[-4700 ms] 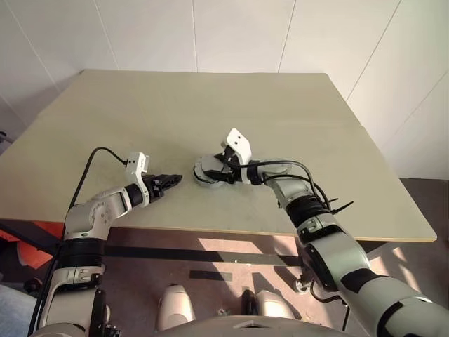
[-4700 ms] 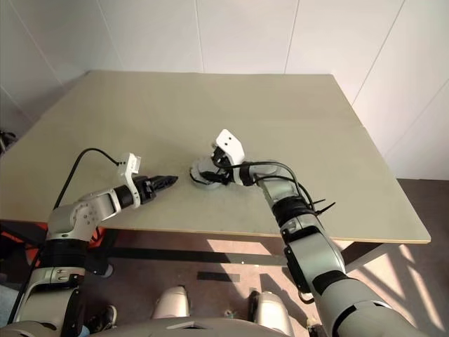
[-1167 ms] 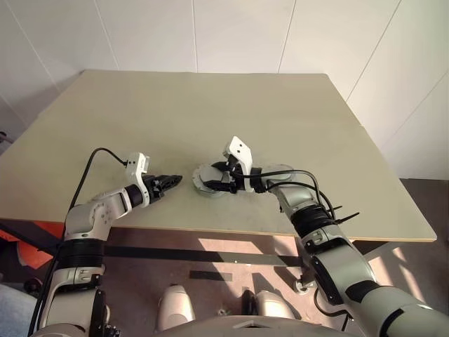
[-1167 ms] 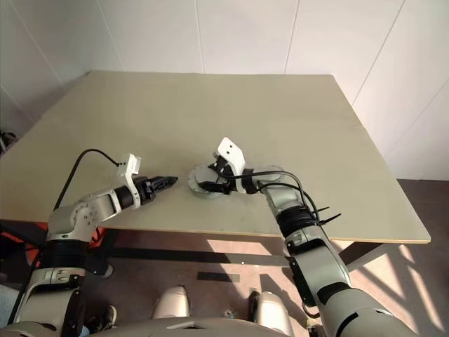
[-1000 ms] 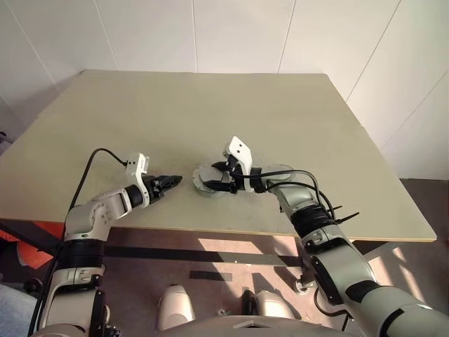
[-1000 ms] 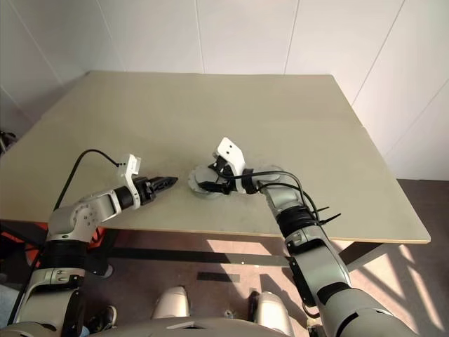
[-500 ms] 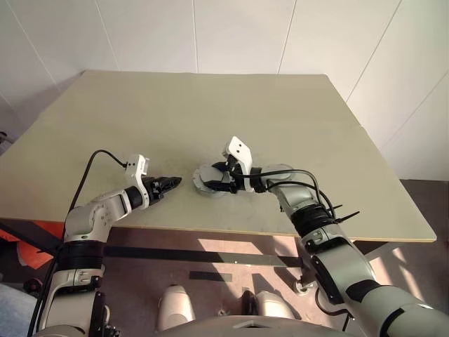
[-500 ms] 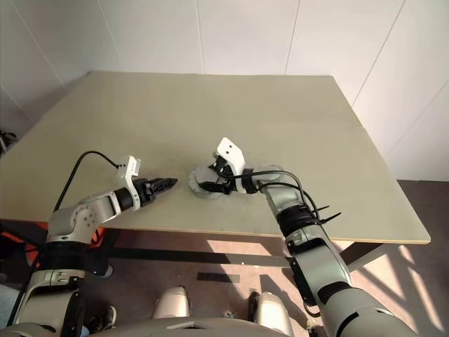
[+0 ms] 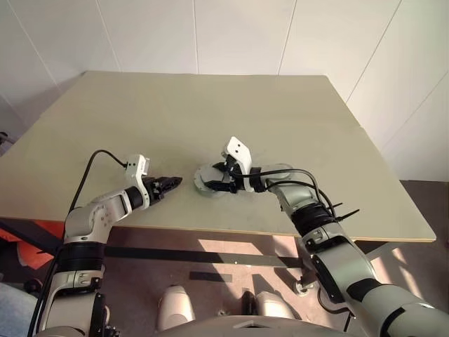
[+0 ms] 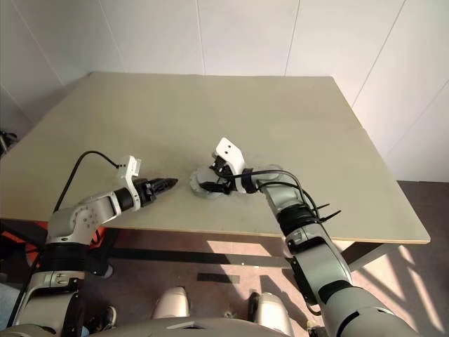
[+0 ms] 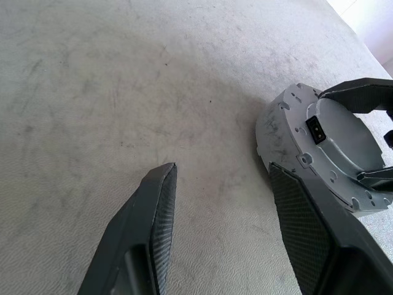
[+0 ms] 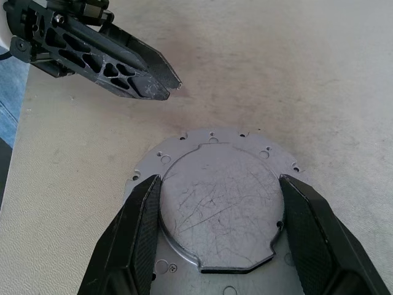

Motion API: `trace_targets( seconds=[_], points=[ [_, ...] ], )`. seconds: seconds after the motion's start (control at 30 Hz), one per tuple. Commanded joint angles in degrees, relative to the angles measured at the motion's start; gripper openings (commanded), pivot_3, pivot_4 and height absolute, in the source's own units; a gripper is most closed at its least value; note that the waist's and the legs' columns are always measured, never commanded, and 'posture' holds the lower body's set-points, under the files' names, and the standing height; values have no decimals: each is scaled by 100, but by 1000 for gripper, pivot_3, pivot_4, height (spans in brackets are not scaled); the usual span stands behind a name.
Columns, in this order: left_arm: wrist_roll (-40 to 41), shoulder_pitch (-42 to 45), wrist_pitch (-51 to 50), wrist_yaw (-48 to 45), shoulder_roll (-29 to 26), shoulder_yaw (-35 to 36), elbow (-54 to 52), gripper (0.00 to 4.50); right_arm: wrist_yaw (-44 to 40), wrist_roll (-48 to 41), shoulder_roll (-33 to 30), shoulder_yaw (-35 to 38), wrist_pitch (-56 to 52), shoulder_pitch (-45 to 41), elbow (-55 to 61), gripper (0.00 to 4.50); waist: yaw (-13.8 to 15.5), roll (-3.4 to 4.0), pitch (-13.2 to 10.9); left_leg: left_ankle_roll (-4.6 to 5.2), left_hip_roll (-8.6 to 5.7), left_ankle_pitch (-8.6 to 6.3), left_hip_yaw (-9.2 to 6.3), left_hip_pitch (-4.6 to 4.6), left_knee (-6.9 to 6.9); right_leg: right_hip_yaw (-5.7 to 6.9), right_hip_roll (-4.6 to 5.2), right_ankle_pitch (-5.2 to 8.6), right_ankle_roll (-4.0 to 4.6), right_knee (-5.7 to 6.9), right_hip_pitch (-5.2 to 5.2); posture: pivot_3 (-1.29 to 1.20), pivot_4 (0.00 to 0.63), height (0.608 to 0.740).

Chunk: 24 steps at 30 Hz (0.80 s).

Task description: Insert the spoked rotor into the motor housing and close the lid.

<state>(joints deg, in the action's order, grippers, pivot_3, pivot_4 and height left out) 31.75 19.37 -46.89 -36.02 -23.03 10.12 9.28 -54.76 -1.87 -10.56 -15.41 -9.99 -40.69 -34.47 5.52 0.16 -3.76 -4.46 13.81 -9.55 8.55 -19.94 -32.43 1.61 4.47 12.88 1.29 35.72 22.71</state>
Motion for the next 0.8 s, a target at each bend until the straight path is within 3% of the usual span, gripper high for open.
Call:
trace_targets(
  seconds=[0.03, 0.2, 0.5, 0.6, 0.8],
  points=[
    [107, 37, 7, 2, 10, 93, -238, 2529, -22, 277, -188, -184, -28, 106, -138, 2925, 2, -1, 0, 0, -1, 0, 0, 0, 0, 0, 2, 0, 0, 0, -1, 0, 0, 740],
    [180, 67, -18, 35, 93, 159, -260, 2529, -29, 252, -237, -228, -22, 134, -97, 2925, 4, -1, 1, 1, -4, 0, 0, -1, -1, 0, 4, 0, 0, -1, -2, 0, 0, 740],
    [729, 624, -275, 625, 844, 580, -232, 2529, -4, 238, -273, -252, -35, 152, -49, 2925, 19, -5, 3, 2, -7, -1, -1, -2, -9, 0, 6, 0, 0, -2, -10, 0, 0, 740],
    [1063, 819, -477, 653, 1007, 735, -197, 1937, 13, 241, -281, -251, -37, 153, -46, 2925, 19, -5, 4, 3, -6, -1, -1, -3, -7, 0, 6, 0, 0, -3, -9, 0, 0, 740],
    [1037, 962, -617, 799, 1168, 581, 20, 27, 50, 233, -261, -246, -36, 143, -30, 2925, 17, -5, 4, 7, -7, -4, 0, -4, -7, 0, 6, 0, 0, -7, -10, 0, 0, 740]
  ],
)
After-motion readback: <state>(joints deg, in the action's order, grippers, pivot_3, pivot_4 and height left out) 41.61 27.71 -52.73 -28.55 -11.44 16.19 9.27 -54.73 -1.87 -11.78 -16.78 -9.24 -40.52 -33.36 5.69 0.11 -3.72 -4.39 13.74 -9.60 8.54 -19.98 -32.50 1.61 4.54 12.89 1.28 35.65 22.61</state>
